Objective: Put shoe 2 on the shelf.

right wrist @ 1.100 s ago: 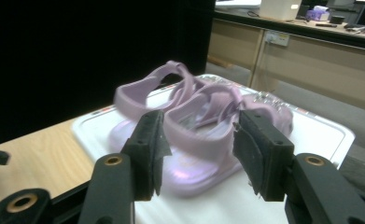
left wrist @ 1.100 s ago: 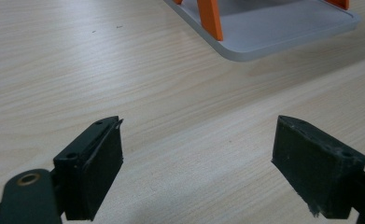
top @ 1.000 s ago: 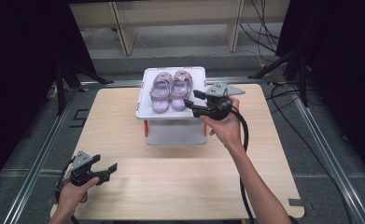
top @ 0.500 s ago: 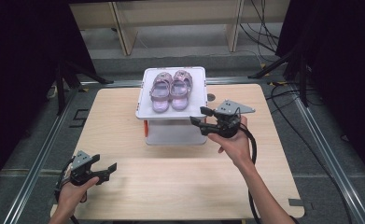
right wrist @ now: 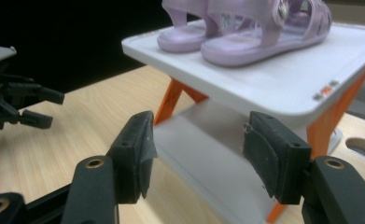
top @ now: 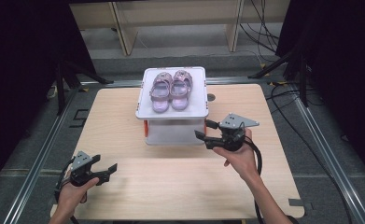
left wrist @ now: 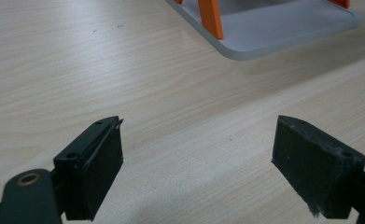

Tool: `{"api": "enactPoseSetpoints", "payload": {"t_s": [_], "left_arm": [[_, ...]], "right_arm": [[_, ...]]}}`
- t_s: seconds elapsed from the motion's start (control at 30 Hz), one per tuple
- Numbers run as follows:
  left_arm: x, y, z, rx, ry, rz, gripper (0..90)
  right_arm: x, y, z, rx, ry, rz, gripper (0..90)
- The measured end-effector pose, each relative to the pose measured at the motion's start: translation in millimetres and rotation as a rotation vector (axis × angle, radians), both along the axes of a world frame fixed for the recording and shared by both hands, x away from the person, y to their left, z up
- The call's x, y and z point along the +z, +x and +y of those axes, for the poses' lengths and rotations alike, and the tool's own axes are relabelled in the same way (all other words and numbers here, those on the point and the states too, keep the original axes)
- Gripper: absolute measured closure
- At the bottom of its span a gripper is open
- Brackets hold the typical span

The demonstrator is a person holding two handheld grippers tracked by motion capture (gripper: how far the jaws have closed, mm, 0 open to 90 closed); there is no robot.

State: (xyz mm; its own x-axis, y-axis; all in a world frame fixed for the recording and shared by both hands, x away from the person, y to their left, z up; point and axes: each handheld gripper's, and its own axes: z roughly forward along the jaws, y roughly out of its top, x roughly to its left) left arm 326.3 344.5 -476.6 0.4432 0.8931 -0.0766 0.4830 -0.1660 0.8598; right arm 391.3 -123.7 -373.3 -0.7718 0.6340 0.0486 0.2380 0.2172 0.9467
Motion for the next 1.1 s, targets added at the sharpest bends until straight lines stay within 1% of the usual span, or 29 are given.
{"api": "enactPoseSetpoints", "payload": {"t_s": [0.03, 0.07, 0.1, 0.13, 0.17, 0.2, 0.27, 0.3, 0.33, 0.4, 0.43, 0.47, 0.5, 0.57, 0.6, 0.63, 0.67, 0.7, 0.73, 0.77, 0.8, 0.83, 0.87, 0.9, 0.93, 0.97, 1.03, 1.07, 1.1], "left_arm": [[-0.2, -0.3, -0.3, 0.000, -0.006, 0.000, 15.6], [-0.2, -0.7, 0.0, -0.002, 0.001, 0.002, 15.6], [0.6, -1.6, 0.8, -0.002, 0.017, 0.008, 15.6], [0.2, -1.3, 0.6, -0.002, 0.011, 0.004, 15.6], [0.2, -1.0, 0.3, -0.003, -0.001, 0.000, 15.6], [0.6, -1.0, 0.3, 0.002, 0.002, 0.004, 15.6], [-0.1, -0.1, 0.0, -0.002, -0.004, 0.001, 15.6], [0.1, -0.2, 0.0, -0.003, 0.001, 0.002, 15.6], [-0.2, -0.1, -0.3, -0.005, -0.003, 0.000, 15.6], [0.0, -0.1, -0.3, -0.006, -0.002, -0.001, 15.6], [0.3, -0.3, -0.1, -0.005, -0.001, -0.001, 15.6], [0.8, -0.7, 0.1, -0.002, 0.004, 0.002, 15.6], [1.6, -1.2, 0.2, 0.001, 0.011, 0.006, 15.6], [0.7, -0.6, -0.1, -0.004, -0.002, -0.001, 15.6], [0.8, -0.9, -0.3, -0.006, -0.001, 0.001, 15.5], [1.2, -1.4, 0.0, -0.008, 0.005, 0.003, 15.6], [1.3, -1.4, 0.0, -0.008, 0.006, 0.004, 15.6], [1.2, -1.3, -0.2, -0.008, 0.003, 0.004, 15.6], [1.0, -1.1, -0.6, -0.006, 0.001, 0.003, 15.6], [1.0, -1.0, -0.5, -0.007, 0.003, 0.004, 15.5], [0.9, -1.0, -0.6, -0.007, 0.004, 0.005, 15.5], [0.6, -0.6, -0.6, -0.010, 0.003, 0.005, 15.5], [0.2, -0.5, -0.9, -0.012, 0.003, 0.007, 15.5], [0.1, -0.6, -1.1, -0.012, 0.003, 0.007, 15.5], [0.1, -0.7, -1.4, -0.013, 0.001, 0.006, 15.5], [0.3, -0.9, -1.3, -0.013, -0.001, 0.006, 15.5], [0.5, -0.9, -0.9, -0.014, 0.002, 0.005, 15.5], [1.0, -1.2, 0.1, -0.018, 0.010, 0.009, 15.5], [1.0, -1.2, 0.1, -0.018, 0.010, 0.009, 15.5]], "right_arm": [[-2.4, -2.4, -0.8, 0.006, 0.013, 0.018, 42.2], [-4.2, -5.1, -2.8, -0.012, -0.002, 0.019, 42.3], [-6.4, -7.2, -5.1, -0.011, -0.007, 0.025, 42.2], [-10.0, -9.2, -7.2, -0.012, -0.008, 0.030, 42.1], [-12.9, -10.0, -7.8, -0.010, 0.004, 0.033, 42.1], [-15.2, -11.9, -10.3, -0.018, -0.011, 0.046, 42.0], [-22.8, -13.9, -12.1, -0.009, 0.002, 0.062, 41.9], [-26.1, -15.0, -14.1, -0.015, -0.005, 0.055, 41.7], [-29.8, -15.8, -15.0, -0.009, 0.003, 0.056, 41.6], [-34.9, -19.3, -18.1, -0.011, 0.002, 0.075, 41.6], [-38.0, -19.5, -19.1, -0.014, 0.001, 0.065, 41.2], [-41.3, -20.9, -18.7, -0.002, 0.020, 0.090, 40.8], [-42.9, -22.7, -19.9, -0.020, 0.004, 0.086, 40.5], [-47.3, -23.9, -21.8, -0.005, 0.002, 0.084, 38.1], [-49.2, -24.1, -22.9, -0.004, -0.014, 0.080, 36.6], [-52.0, -26.3, -22.6, -0.012, 0.002, 0.097, 35.4], [-53.1, -28.2, -23.5, -0.021, -0.005, 0.122, 34.4], [-54.8, -27.7, -24.1, -0.025, -0.001, 0.102, 33.8], [-56.7, -27.9, -25.0, -0.007, 0.005, 0.110, 33.6], [-59.0, -28.7, -24.5, -0.007, 0.017, 0.117, 33.0], [-58.6, -31.1, -26.4, -0.022, -0.006, 0.124, 32.2], [-60.8, -31.2, -26.9, -0.016, -0.011, 0.104, 31.7], [-62.1, -32.9, -26.3, -0.018, 0.001, 0.120, 31.6], [-64.5, -33.9, -26.7, -0.019, -0.005, 0.119, 31.0], [-65.5, -35.3, -26.9, -0.020, -0.015, 0.137, 30.5], [-67.9, -35.1, -27.1, -0.018, -0.030, 0.124, 30.1], [-72.5, -36.5, -26.6, -0.030, -0.039, 0.143, 29.6], [-75.0, -35.8, -26.9, -0.021, -0.053, 0.126, 29.6], [-77.6, -38.2, -25.5, -0.024, -0.060, 0.172, 29.6]]}}
